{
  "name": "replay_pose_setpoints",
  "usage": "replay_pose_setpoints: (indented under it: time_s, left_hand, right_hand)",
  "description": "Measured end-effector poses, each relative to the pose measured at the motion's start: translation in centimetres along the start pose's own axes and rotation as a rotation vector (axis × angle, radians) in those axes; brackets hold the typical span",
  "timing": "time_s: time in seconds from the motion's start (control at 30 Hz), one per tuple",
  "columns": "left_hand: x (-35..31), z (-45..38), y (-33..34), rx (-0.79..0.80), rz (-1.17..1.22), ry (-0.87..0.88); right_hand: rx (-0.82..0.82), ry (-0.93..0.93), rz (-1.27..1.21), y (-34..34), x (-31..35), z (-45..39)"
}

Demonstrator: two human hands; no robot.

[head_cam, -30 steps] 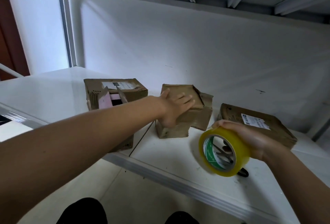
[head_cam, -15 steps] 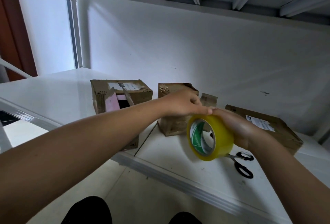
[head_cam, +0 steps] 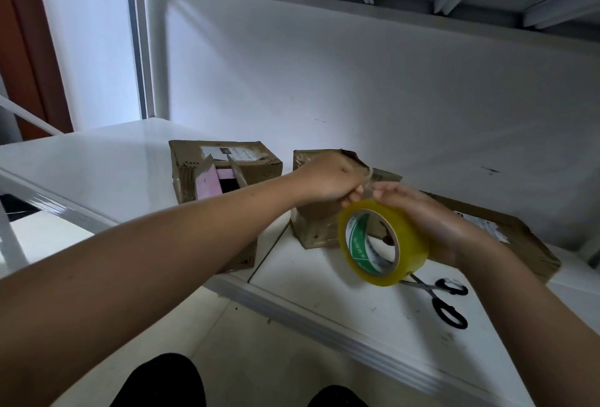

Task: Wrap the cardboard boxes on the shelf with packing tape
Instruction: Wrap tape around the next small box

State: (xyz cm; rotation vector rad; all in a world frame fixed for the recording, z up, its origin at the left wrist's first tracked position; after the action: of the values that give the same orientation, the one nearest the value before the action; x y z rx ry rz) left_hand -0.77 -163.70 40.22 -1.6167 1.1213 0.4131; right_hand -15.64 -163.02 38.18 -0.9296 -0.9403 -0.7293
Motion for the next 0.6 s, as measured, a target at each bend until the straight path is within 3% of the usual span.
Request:
replay_pose_setpoints:
  time_s: [0.1,0.23,0.33,0.43,0.53,0.6]
  left_hand:
    - [0.4,-0.6,-0.8,0.022,0.087,-0.098]
    - [0.1,-1.0,-3.0,-0.036,0.089,-0.014]
    - [-0.2,-1.6,-4.7,-0.136,-0.090,0.008]
    - [-0.6,-2.4,-7.0,-0.240,-0.293,-0.026]
    - [0.3,-2.0,-8.7,-0.234,-0.547,-0.085]
    - [1.6,-1.5,-8.7,-0.218,-0.559,-0.122]
  right_hand:
    - [0.024,-0.040,-0.025,-0.2,0.7,-0.2]
    - [0.093,-0.070,-0.131,0.5,1.4,-0.7]
    - [0.138,-0.066,-0.210,1.4,2.2,-1.1]
    - [0.069,0.019,-0.001,2.2,2.3,-1.4]
    - [0.036,0.083,0.101,2.4,1.5,-1.5]
    - [-0.007,0.066,0.103,2.3,1.5,-1.5]
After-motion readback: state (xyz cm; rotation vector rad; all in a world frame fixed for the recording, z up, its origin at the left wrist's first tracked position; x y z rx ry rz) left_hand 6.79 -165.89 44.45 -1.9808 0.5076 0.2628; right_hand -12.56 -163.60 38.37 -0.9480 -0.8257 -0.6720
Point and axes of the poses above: each hand's wrist, its own z-axis away from the middle knuckle, its own y-axis out of the palm, x = y × z, the point moved 6 cm from there along -z, towards the middle knuckle, and after that the axes turned 13 degrees about y, right-handed, at the moved point
